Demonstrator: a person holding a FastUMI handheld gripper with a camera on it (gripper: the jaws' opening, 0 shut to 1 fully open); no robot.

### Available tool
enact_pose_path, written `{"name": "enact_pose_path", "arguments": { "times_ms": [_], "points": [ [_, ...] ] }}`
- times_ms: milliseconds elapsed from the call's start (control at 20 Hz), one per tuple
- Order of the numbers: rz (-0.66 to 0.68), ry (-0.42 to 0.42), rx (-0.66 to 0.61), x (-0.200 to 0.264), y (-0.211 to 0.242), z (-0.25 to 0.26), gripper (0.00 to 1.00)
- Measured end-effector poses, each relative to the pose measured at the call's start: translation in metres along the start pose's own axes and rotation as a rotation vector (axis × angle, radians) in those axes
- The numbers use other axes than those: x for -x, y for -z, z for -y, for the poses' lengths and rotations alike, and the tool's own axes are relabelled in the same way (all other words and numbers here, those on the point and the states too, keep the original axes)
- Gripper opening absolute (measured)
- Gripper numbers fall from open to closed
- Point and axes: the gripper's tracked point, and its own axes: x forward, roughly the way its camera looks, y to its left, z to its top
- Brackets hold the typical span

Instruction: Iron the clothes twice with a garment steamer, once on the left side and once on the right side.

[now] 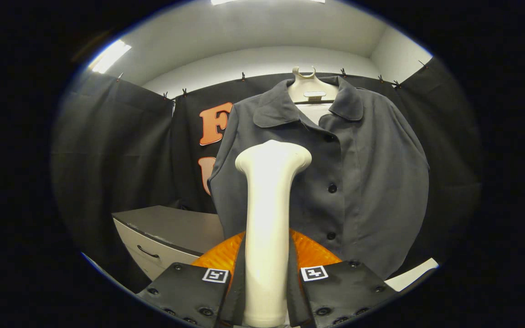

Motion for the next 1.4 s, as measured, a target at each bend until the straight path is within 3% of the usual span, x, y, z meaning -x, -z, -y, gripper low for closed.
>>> {"name": "enact_pose_path", "arguments": {
  "times_ms": [1400],
  "points": [
    [-0.211,0.022,-0.043,0.053,0.157,0.000,0.44]
  ]
}}
